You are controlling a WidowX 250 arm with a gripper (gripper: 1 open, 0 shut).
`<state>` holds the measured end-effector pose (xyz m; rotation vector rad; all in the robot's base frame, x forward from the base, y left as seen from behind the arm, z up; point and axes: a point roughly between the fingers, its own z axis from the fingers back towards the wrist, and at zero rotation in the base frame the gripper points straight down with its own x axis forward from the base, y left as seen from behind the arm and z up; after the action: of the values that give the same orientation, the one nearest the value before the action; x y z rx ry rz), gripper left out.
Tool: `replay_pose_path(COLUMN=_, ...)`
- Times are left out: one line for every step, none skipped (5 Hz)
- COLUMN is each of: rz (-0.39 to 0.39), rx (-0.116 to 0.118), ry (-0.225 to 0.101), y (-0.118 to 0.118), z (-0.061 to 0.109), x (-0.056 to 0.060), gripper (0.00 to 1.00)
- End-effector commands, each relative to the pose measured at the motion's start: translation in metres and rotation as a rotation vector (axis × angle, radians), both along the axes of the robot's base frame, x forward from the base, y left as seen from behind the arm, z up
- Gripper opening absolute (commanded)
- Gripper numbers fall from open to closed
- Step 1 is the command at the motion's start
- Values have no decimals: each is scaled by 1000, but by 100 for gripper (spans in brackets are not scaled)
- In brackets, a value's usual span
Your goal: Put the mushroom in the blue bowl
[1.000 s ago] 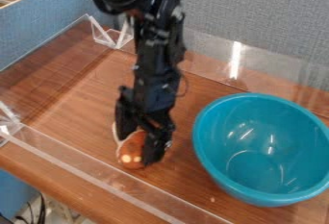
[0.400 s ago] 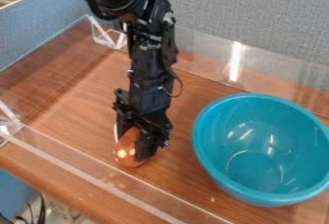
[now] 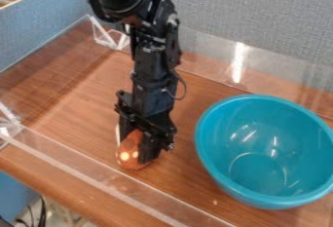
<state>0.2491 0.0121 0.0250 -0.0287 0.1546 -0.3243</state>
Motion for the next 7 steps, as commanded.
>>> replay_pose_path(rz=-27, rx=-17, ry=-38, y=-6, z=6, x=5, gripper=0)
replay_pose_path(rz=-53, rx=-27, ry=-46, y=-4, z=9, x=7, gripper=0)
replay_pose_path(rz=-78, rx=-38, ry=-55, y=-3, z=13, x=8, gripper=0)
replay_pose_path(rz=-85, rx=-48, ry=-65, y=-2, z=11, x=0, gripper=0)
replay_pose_path(rz=-90, rx=-55, ry=-75, y=-1, z=9, x=-7, gripper=0)
replay_pose_path(rz=-93, rx=-61, ry=-81, y=-6, z=6, x=-3, gripper=0)
replay_pose_path(rz=-97, rx=-66, ry=-86, y=-11, z=2, x=0, gripper=0)
